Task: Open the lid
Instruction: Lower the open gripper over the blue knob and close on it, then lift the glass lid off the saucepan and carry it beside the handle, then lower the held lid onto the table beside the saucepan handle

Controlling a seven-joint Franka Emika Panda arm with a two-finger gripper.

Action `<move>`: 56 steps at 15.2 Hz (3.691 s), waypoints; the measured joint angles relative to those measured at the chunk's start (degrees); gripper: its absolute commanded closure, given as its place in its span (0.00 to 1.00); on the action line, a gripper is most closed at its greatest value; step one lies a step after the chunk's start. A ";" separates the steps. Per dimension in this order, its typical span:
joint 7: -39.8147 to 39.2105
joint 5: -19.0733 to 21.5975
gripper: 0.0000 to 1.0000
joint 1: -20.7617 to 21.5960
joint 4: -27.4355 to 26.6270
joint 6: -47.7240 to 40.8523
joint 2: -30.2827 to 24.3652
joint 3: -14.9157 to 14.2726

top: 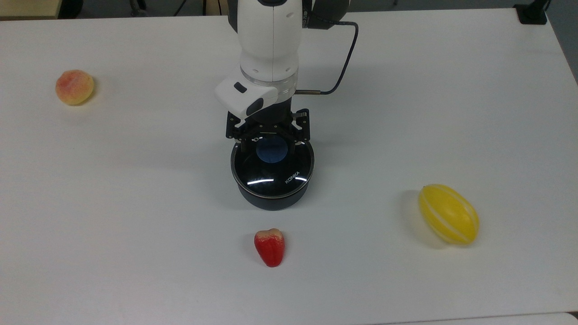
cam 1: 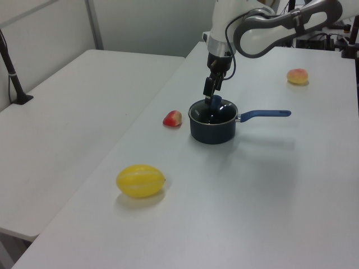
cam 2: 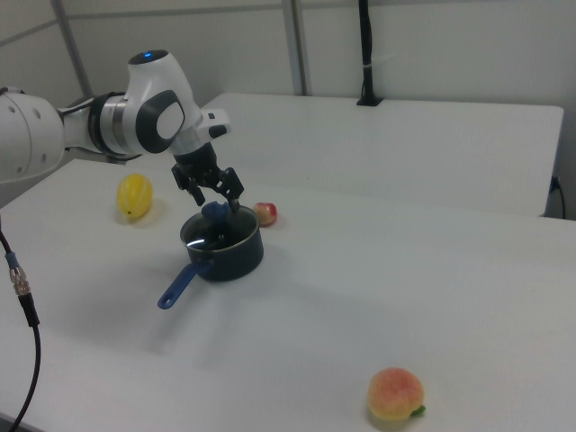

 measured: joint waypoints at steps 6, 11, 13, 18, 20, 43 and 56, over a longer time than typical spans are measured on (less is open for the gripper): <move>0.00 -1.88 0.40 0.31 -0.10 0.00 1.13 0.93; 0.00 -2.24 0.64 0.38 -0.02 0.00 1.30 1.06; 0.00 -2.24 0.70 0.39 -0.06 0.00 1.37 1.12; -0.18 -2.26 0.70 0.36 0.24 0.00 1.16 1.13; -0.19 -2.27 0.70 0.31 0.64 0.00 0.50 1.13; -25.63 -3.94 0.68 -6.50 -19.97 -26.28 -29.68 -2.75; -29.70 -11.71 0.68 -6.99 -44.26 -4.53 -32.78 -8.47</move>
